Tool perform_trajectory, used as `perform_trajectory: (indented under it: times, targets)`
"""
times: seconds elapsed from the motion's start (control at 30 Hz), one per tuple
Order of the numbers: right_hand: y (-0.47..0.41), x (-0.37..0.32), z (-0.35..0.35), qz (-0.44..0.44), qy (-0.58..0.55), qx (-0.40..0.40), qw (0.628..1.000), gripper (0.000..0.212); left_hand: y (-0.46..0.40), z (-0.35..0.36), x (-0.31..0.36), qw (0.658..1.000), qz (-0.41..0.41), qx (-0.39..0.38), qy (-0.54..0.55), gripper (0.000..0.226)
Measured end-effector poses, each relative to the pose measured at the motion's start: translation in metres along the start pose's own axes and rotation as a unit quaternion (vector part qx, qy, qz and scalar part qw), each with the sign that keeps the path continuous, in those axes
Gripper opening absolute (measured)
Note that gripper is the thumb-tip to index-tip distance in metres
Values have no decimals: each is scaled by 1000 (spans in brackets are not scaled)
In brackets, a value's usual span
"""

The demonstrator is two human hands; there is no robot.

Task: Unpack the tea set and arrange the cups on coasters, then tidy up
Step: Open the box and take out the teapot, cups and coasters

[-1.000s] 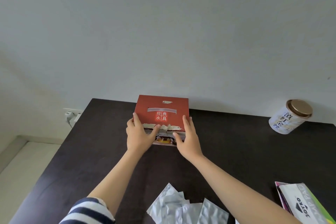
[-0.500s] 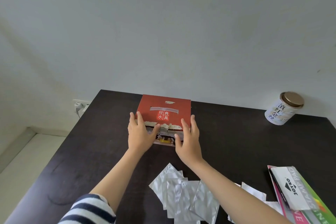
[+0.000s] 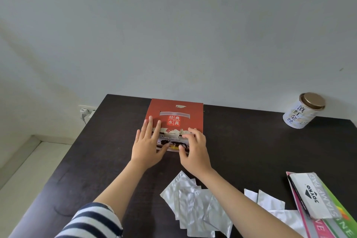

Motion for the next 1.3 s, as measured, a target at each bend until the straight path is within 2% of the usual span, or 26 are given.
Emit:
perform_trajectory:
  times: [0.27, 0.37, 0.6, 0.7, 0.83, 0.93, 1.07, 1.3]
  targets:
    - [-11, -9, 6, 32, 102, -20, 994, 34, 0, 1, 1, 1000, 2, 0, 4, 92]
    - [-8, -7, 8, 53, 82, -31, 995, 37, 0, 1, 2, 1000, 3, -3, 4, 93]
    - [-2, -4, 2, -4, 81, -67, 994, 36, 0, 2, 1, 1000, 2, -25, -1, 98]
    - [2, 2, 1, -1, 80, -74, 994, 39, 0, -1, 0, 999, -1, -39, 12, 97]
    - [5, 2, -6, 17, 20, -32, 999, 42, -3, -8, -3, 995, -61, -13, 74, 94]
    - [2, 6, -12, 84, -41, -7, 996, 59, -4, -12, -8, 983, -135, 7, 127, 96]
    - [0, 16, -7, 154, -72, -39, 985, 76, -4, -8, -9, 972, -175, 1, 155, 100]
    - [4, 15, -4, 166, -69, -44, 983, 77, -2, -4, -10, 921, -216, 0, 325, 114]
Point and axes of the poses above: each hand's wrist, its own y-axis away from the middle knuckle, its own z-axis out of the palm, x = y × z, the point moved 8 cm from there along -y, towards the middle knuckle, and after that the axes turned 5 degrees about -z, right-handed, at the moved point
